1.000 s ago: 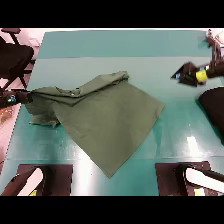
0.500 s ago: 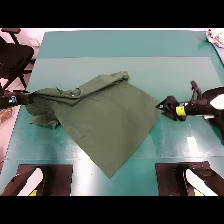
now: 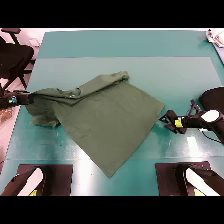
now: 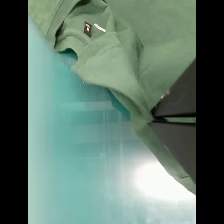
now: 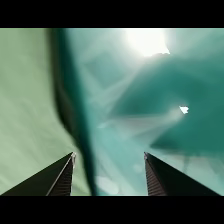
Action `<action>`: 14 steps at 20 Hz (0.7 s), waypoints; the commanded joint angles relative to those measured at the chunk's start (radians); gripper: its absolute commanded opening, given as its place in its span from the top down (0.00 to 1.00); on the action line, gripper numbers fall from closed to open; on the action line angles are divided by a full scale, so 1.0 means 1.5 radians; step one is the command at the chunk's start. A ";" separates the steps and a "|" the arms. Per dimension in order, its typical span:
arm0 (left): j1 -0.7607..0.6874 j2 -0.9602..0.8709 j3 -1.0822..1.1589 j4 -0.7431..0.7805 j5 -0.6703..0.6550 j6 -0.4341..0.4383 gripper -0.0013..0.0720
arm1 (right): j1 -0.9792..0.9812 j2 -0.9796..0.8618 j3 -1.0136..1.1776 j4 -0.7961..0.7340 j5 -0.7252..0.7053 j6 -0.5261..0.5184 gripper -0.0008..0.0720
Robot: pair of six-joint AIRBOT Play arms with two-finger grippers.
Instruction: Fold the shirts.
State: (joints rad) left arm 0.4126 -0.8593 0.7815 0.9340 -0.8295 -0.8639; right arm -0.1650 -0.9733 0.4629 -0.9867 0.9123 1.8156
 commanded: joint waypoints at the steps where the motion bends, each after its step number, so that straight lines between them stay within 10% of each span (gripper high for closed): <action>1: 0.000 0.000 0.000 0.001 0.000 0.000 0.94 | -0.004 -0.077 -0.010 0.088 -0.067 -0.136 0.29; 11: 0.000 0.000 0.000 0.000 -0.002 0.000 0.94 | 0.008 -0.178 0.037 0.157 -0.145 -0.230 0.38; 14: 0.000 0.000 0.000 -0.029 -0.017 0.000 0.94 | 0.048 -0.211 0.106 0.156 -0.118 -0.229 0.96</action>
State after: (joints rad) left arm 0.4126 -0.8593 0.7815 0.9245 -0.8383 -0.8646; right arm -0.1356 -1.2476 0.5442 -0.6792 0.7040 1.4937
